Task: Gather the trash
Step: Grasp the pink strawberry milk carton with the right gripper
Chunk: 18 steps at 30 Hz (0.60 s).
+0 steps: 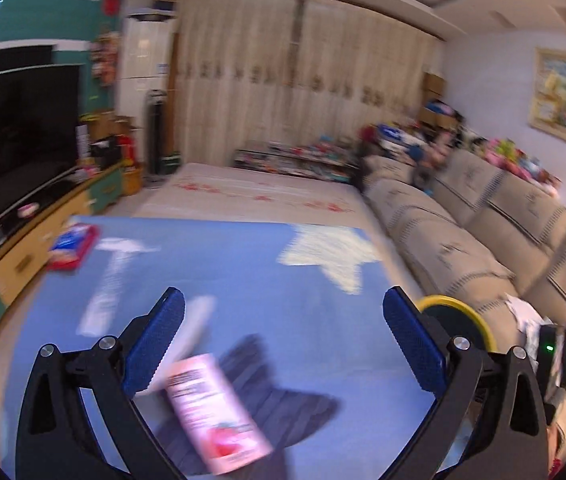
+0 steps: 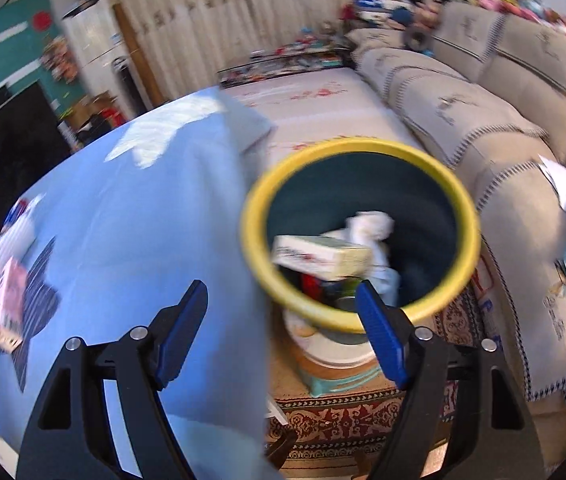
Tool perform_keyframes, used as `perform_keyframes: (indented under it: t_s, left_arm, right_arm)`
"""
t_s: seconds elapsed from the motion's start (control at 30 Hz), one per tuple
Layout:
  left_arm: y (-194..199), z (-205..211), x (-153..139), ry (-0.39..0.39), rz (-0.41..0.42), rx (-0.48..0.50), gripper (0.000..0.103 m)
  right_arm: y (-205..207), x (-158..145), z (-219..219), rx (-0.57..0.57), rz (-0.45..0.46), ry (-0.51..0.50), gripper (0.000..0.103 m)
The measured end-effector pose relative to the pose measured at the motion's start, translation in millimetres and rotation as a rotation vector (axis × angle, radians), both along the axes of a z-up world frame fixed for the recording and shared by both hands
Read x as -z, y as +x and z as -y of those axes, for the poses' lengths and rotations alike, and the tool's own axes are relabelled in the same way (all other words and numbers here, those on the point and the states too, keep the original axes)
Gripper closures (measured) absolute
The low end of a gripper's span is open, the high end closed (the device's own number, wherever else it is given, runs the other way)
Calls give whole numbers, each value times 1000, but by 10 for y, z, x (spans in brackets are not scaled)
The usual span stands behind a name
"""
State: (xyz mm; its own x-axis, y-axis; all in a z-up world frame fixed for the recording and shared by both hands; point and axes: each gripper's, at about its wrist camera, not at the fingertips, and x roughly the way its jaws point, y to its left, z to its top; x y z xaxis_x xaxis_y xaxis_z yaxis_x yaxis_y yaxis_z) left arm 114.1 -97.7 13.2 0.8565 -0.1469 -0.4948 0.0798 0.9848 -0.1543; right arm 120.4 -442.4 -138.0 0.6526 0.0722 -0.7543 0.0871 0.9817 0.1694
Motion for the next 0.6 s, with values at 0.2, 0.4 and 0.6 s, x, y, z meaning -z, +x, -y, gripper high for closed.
perform_keyframes:
  t_s: [0.2,0.4,0.6]
  left_arm:
    - [-389,-1124,133,42,2,-248,5]
    - [-627,-1754,354,12,-18,-334,5]
    - [-652,-1856,509,-37,-36,-330,5]
  right_arm:
    - [38,-180,-940,-224,35,9,31]
    - [-33,-283,-1724,-425,61,42,30]
    - [-141,-251,-2164,-501,90,5,30]
